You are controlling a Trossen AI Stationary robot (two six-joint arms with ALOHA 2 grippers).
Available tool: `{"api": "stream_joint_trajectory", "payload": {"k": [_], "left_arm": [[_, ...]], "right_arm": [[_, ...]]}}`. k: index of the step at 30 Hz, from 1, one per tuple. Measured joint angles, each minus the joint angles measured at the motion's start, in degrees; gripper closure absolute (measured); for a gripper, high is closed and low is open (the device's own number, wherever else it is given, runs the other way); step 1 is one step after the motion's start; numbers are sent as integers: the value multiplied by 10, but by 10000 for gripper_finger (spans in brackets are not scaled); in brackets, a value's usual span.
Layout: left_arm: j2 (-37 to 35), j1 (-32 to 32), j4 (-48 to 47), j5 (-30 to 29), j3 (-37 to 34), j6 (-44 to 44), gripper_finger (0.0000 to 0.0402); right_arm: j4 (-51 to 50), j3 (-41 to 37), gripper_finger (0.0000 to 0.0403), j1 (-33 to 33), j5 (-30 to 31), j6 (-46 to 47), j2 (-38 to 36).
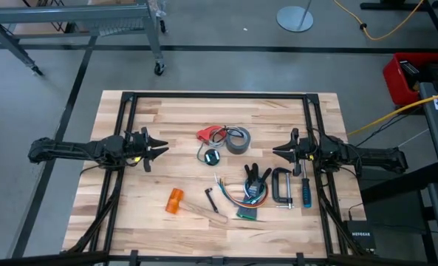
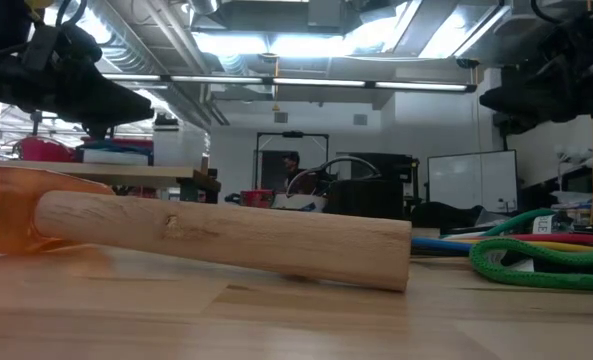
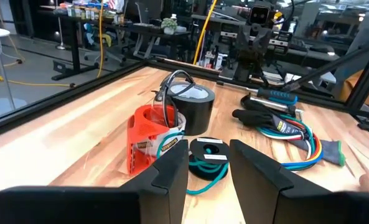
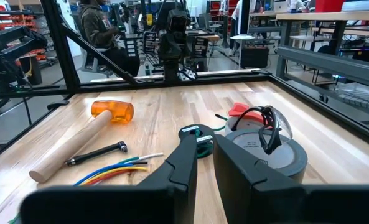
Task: Coil cords
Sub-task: Return to Home Position
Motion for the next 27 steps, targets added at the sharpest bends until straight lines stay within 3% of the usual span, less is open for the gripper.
{"api": "stream_joint_trajectory", "payload": {"k": [21, 27], "left_arm": [[0, 0, 0, 0, 0, -23, 292], [-29, -2, 0, 0, 0, -23, 292]], "right_arm": [[-1, -1, 347, 0, 0, 6, 0], [9, -2, 347, 0, -6, 7, -2]]}}
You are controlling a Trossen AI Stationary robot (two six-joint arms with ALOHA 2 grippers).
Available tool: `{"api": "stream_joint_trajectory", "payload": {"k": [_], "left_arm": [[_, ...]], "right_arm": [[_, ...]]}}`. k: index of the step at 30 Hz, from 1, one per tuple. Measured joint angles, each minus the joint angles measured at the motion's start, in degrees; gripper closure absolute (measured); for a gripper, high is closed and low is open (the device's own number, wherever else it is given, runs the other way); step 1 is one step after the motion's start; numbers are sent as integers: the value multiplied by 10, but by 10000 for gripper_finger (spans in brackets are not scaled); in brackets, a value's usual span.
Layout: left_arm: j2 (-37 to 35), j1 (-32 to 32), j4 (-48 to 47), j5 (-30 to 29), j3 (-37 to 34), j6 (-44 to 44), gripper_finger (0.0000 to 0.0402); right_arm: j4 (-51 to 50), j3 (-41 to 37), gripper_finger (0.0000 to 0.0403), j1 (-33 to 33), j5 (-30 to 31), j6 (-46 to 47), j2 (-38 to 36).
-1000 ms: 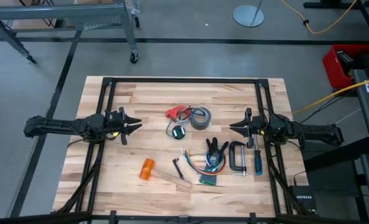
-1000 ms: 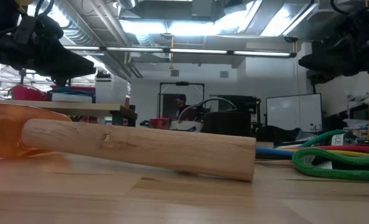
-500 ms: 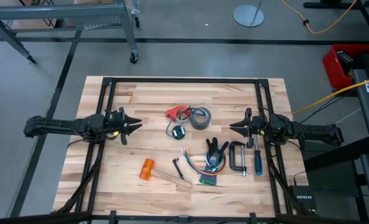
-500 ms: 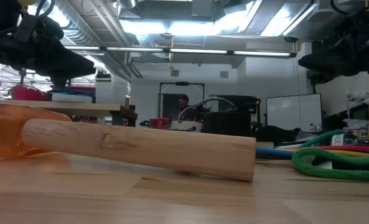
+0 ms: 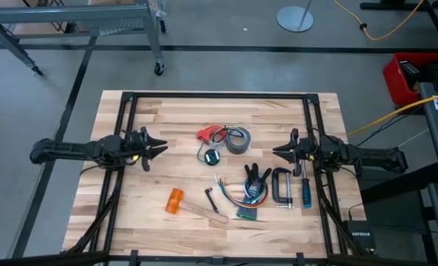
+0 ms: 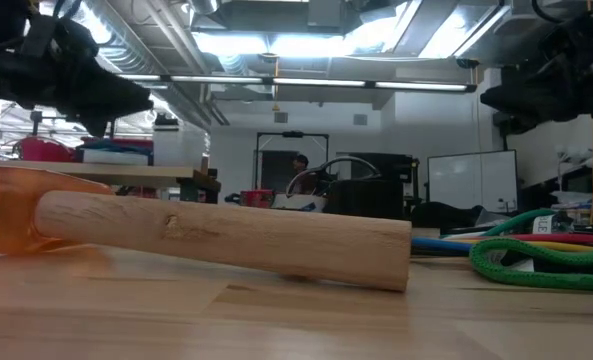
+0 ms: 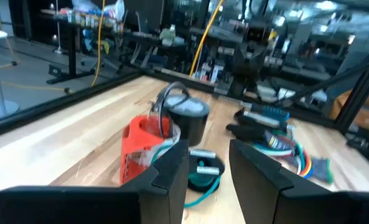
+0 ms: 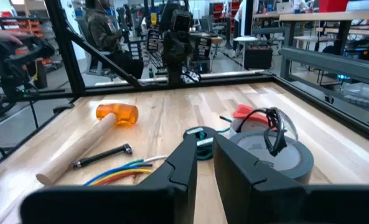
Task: Coil cords
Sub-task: Return to Home Position
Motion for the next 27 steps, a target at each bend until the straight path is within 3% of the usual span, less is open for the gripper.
{"api": "stream_joint_trajectory", "payload": {"k": [7, 27], "left_arm": [[-68, 0, 1, 0, 0, 0, 292], [-64, 0, 1, 0, 0, 0, 292]], "right_arm": [[9, -1, 347, 0, -4, 0, -30], [9, -1, 347, 0, -6, 0, -30]]}}
